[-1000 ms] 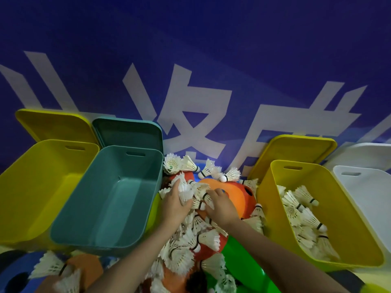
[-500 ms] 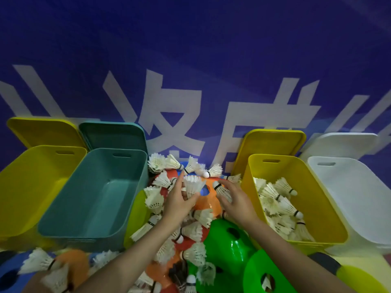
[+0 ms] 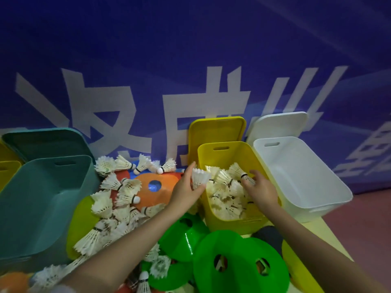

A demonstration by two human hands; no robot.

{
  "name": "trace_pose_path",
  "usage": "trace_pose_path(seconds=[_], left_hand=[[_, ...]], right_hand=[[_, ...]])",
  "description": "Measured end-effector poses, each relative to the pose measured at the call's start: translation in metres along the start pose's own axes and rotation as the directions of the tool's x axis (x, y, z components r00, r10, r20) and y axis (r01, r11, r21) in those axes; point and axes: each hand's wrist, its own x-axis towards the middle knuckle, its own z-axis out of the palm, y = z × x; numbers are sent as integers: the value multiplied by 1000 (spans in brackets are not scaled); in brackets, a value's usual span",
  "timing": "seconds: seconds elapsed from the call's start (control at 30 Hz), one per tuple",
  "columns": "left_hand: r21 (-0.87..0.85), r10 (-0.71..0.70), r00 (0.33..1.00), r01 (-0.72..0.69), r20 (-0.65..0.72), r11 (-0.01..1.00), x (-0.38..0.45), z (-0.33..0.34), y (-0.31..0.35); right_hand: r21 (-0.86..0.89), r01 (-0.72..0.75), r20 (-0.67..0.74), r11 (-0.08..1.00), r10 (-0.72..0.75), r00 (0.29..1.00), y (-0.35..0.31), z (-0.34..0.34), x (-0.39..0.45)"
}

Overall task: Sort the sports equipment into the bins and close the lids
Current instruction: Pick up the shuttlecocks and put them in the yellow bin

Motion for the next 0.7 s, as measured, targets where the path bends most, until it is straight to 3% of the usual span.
trace_pose_path(seconds=[0.1,0.37,0.5,0.6,0.7], left_hand=[[146,38,995,-51,95,988,22,25,16],[348,-42,955,-66,294,935,38,77,19],[524,-65,931,-143,360,840,46,99,14],[642,-151,854,-246,498,726,53,116,9],[702,-235,808,-279,541,656,59,127,3]], right_hand=[[-42,-5,76,999,8,997,30,-9,14],[-67,297,286,953,-267,920,53,-7,16],[-28,309,207,951,-297,932,59,-5,13],[4,265,141,964,-263,954,62,-3,15],[-37,292,161,956,-282,946,63,0,18]])
